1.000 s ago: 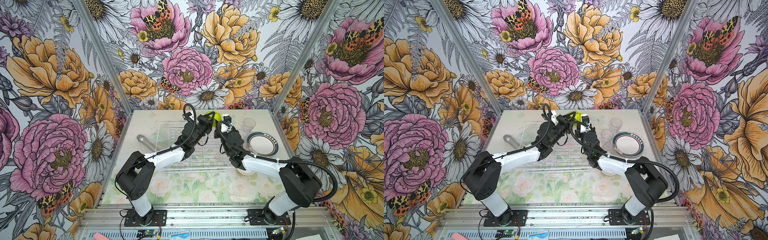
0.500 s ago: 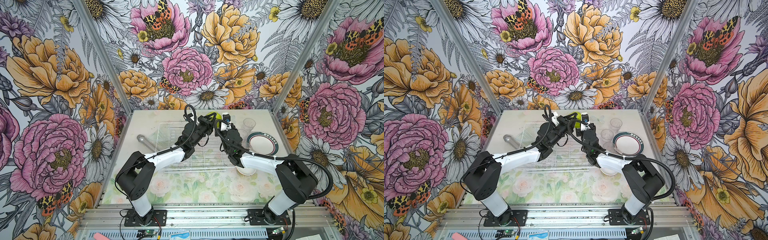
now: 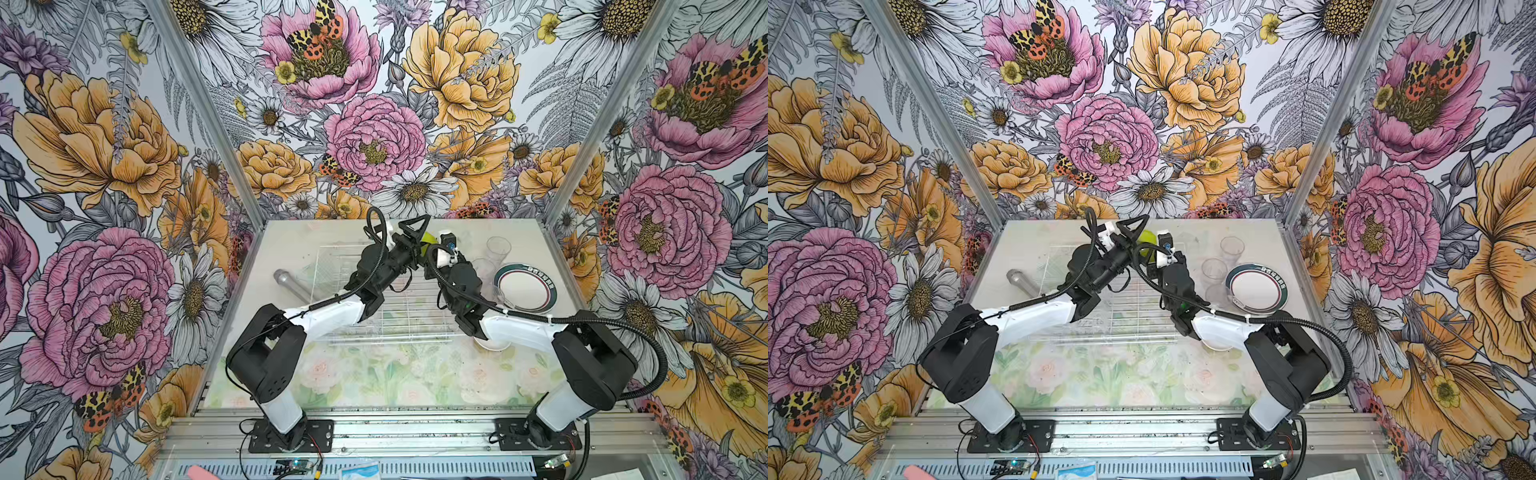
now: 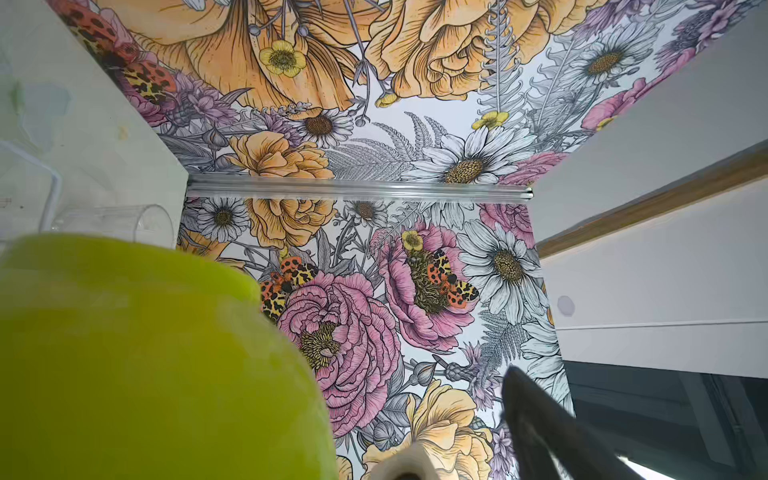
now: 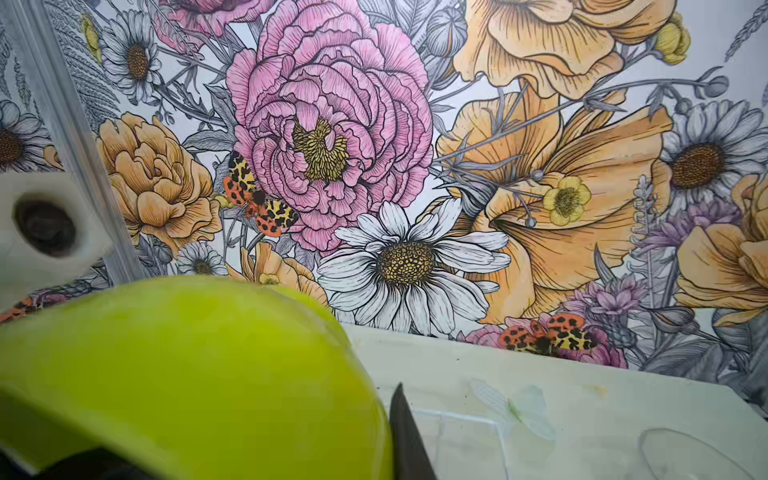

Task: Unload the mixed dishes from the dish rack
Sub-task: 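Open the left gripper and withdraw it while the right gripper carries the bowl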

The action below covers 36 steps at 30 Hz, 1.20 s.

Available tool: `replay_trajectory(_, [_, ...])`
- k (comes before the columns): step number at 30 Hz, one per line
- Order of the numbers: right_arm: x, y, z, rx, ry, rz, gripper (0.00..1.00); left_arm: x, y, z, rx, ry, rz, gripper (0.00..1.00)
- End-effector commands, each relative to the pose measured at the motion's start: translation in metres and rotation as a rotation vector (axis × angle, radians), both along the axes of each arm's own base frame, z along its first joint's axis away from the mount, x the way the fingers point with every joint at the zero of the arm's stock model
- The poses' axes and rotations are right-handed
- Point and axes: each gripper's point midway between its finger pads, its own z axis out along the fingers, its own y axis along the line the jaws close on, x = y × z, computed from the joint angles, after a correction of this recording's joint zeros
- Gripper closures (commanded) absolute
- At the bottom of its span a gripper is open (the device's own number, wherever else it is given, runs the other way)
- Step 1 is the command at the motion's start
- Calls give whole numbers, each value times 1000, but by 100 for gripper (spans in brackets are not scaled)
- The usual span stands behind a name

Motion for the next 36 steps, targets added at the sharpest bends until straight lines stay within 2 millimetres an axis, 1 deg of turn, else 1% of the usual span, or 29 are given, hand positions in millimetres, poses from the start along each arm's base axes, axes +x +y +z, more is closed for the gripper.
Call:
replay_trajectory(1, [-6, 4, 34, 109, -61, 33, 100, -4, 9, 3, 52, -26, -16, 1])
replay_trajectory(5, [-2, -2, 33, 135, -46, 21, 100, -5, 17, 3, 49, -33, -14, 1])
replay_trajectory(11, [1, -5, 30, 143, -24, -2, 100, -8, 18, 2, 49, -39, -35, 1])
replay_trajectory(14, [2, -10, 30, 150, -10, -17, 100, -11, 18, 3, 59, -45, -46, 1])
replay_trajectory(18, [2, -18, 30, 163, 11, -31, 100, -16, 24, 7, 74, -63, -37, 1])
replay_trajectory(27, [5, -40, 26, 202, 87, -101, 100, -39, 25, 26, 136, -126, -55, 1])
replay_trajectory(32, [2, -49, 27, 196, 124, -129, 100, -49, 28, 27, 155, -133, -64, 1])
replay_trajectory(33, [1, -52, 26, 192, 136, -140, 100, -52, 28, 28, 167, -143, -66, 1])
replay_trajectory(36, [-5, -70, 24, 203, 183, -184, 100, -64, 30, 32, 225, -179, -85, 1])
